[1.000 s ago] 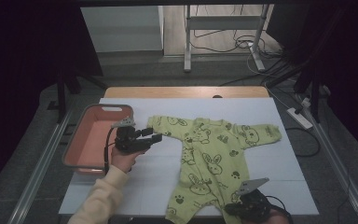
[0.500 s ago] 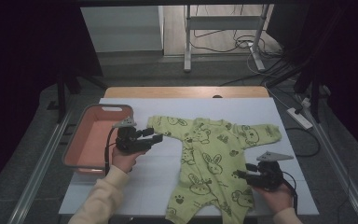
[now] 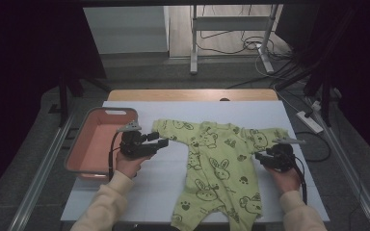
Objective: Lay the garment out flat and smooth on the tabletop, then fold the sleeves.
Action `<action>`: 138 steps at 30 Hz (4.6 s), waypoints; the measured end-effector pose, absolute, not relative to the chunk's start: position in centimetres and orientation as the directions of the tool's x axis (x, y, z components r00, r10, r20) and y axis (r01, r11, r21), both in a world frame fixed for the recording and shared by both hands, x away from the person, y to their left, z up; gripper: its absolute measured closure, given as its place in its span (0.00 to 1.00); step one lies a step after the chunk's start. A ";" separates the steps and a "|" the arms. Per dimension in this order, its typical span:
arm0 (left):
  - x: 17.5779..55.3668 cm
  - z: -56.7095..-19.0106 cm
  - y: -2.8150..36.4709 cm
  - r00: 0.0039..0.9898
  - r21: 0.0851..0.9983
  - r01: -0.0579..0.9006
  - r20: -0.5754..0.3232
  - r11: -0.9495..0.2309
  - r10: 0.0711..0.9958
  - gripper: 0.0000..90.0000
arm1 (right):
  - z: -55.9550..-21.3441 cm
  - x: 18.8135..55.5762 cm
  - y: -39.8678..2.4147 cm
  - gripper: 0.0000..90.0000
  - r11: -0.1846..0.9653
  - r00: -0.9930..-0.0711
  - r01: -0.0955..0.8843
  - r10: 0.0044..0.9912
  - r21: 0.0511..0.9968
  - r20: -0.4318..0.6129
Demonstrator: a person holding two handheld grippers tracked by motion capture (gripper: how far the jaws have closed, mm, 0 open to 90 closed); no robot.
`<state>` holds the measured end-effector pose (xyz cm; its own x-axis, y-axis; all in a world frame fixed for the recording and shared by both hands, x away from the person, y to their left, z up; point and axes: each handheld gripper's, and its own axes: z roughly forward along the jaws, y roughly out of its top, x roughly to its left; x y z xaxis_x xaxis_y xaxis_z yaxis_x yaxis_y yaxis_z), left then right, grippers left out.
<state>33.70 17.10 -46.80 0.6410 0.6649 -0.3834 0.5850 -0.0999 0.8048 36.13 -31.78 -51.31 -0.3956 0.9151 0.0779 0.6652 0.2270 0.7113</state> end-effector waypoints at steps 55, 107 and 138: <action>33.3 -46.7 17.4 0.638 0.810 0.577 -0.368 -0.103 0.677 0.43 | -51.1 40.3 -33.5 0.94 0.294 -0.328 0.661 0.941 0.691 -0.086; 33.9 -47.1 15.7 0.661 0.816 0.557 -0.323 -0.155 0.678 0.41 | -47.7 29.9 -30.2 0.48 0.288 -0.694 0.447 0.709 0.847 0.125; 41.2 -50.2 12.6 0.469 0.717 0.665 -0.182 -0.211 0.864 0.32 | -48.3 29.9 -29.8 0.47 0.340 -0.710 0.445 0.698 0.828 0.095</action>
